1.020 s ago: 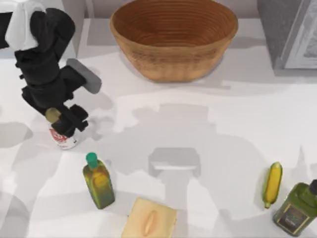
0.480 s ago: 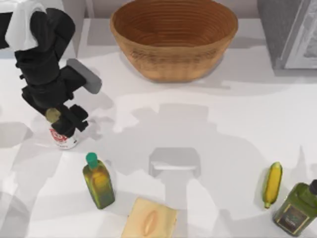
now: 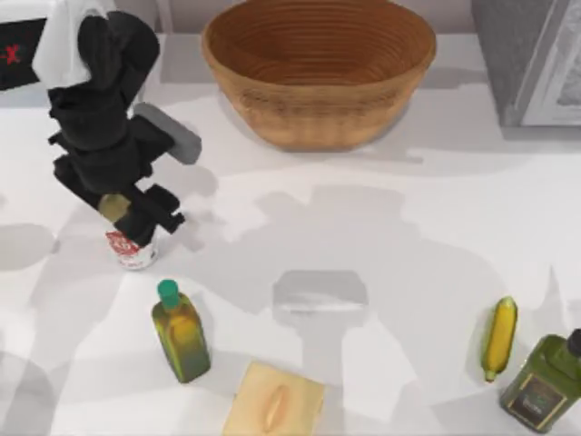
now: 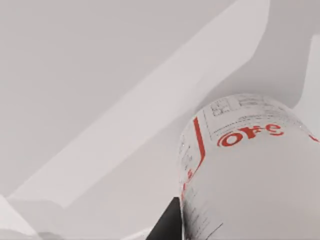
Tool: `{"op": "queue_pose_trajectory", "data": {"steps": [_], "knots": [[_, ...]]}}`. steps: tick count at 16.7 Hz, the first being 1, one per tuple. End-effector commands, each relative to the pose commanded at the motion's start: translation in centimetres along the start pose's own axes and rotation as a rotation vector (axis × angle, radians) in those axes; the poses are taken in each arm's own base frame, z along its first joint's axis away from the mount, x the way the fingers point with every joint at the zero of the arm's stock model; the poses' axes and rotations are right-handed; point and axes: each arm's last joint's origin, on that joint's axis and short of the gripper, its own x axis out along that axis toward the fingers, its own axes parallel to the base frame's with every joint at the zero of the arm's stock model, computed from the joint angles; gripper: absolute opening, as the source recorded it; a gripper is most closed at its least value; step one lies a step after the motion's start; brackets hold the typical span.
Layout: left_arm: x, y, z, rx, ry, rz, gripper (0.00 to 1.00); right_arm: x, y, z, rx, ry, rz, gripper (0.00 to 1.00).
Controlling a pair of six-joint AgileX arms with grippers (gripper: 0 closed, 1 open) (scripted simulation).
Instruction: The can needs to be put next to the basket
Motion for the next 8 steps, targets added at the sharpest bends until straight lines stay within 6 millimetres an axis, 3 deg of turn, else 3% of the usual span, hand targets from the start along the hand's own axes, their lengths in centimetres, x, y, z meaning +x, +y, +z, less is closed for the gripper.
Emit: {"op": "queue_pose_trajectory", "data": {"steps": [8], "knots": [[-0.4,-5.2,5.3,-0.434,0.028,0.001,0.00,0.0,0.0,0.0,0.000,0.000,0.000,1.00]]}}
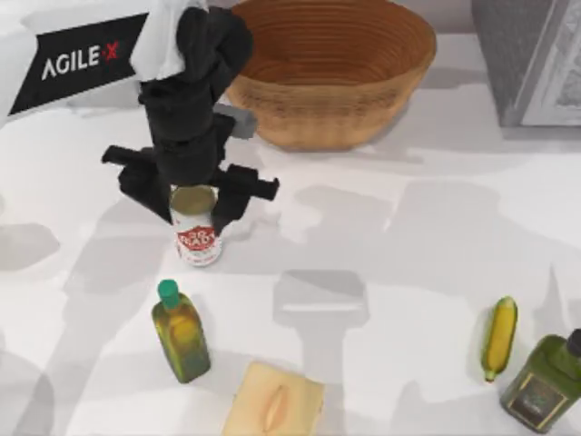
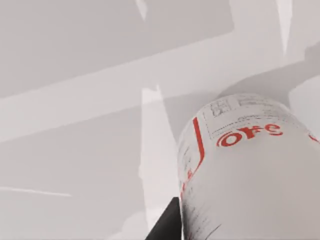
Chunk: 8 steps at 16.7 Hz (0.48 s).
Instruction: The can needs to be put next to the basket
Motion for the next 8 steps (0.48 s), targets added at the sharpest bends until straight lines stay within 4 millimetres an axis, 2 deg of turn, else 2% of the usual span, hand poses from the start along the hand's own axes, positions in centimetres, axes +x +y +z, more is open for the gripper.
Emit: {"op": "queue_pose_trajectory", "data": {"steps": [5,8], "knots": [[-0.9,-4.2,0.6,-0.238,-0.014,-0.004,0.00,0.0,0.0,0.0,0.000,0.000,0.000,1.00],[-1.5,-5.4,0.7,-0.288,-0.030,-0.011,0.00,0.0,0.0,0.0,0.000,0.000,0.000,1.00]]}}
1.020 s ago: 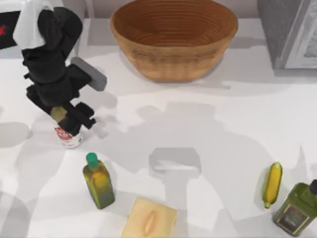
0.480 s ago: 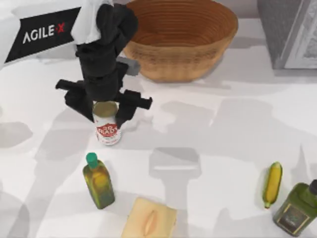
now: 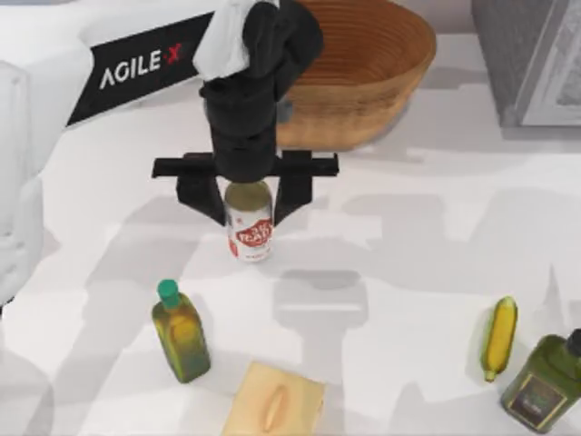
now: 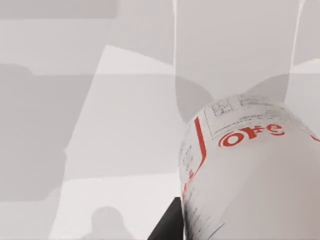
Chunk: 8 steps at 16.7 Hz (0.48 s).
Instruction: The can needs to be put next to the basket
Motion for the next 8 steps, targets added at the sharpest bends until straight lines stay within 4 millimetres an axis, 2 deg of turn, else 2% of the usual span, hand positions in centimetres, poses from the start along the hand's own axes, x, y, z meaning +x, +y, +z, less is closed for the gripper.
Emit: {"op": "queue_pose_trajectory", "data": {"steps": [8], "knots": [[0.27,0.06,0.03,-0.004,-0.002,-0.001,0.00,0.00,0.00,0.00,0.000,0.000,0.000,1.00]]}}
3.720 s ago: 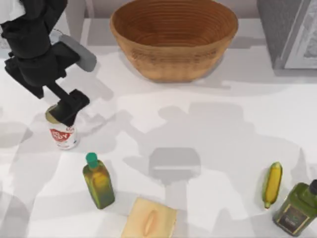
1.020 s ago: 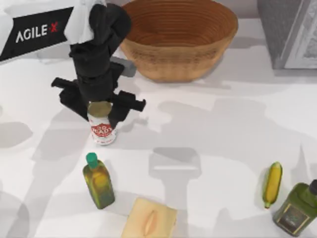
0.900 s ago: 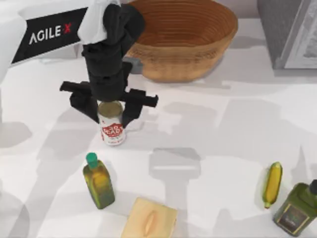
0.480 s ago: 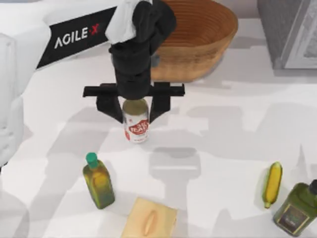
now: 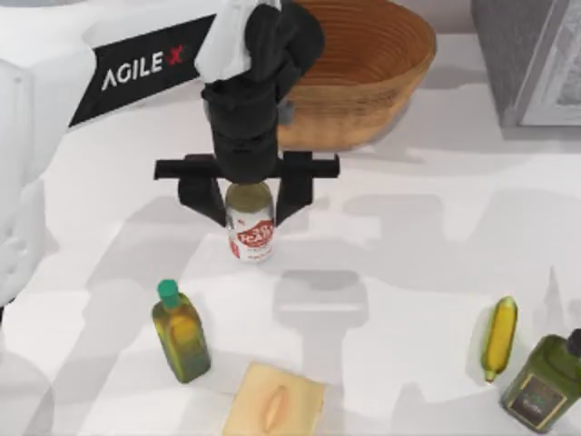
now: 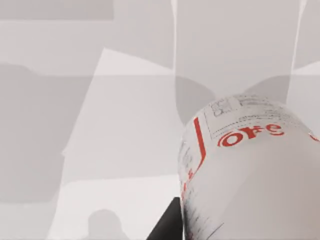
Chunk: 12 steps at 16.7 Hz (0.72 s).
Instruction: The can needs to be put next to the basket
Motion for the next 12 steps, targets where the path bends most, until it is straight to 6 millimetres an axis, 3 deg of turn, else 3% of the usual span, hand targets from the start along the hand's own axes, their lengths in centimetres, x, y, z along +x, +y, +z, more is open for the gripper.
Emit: {"op": "queue_pose_trajectory", "data": {"steps": [7,12], "knots": [[0.49,-0.13,-0.05,0.001,0.000,0.000,0.00,0.00,0.00,0.00,0.000,0.000,0.000,1.00],[0.49,-0.13,-0.05,0.001,0.000,0.000,0.38,0.00,0.00,0.00,0.000,0.000,0.000,1.00]]}}
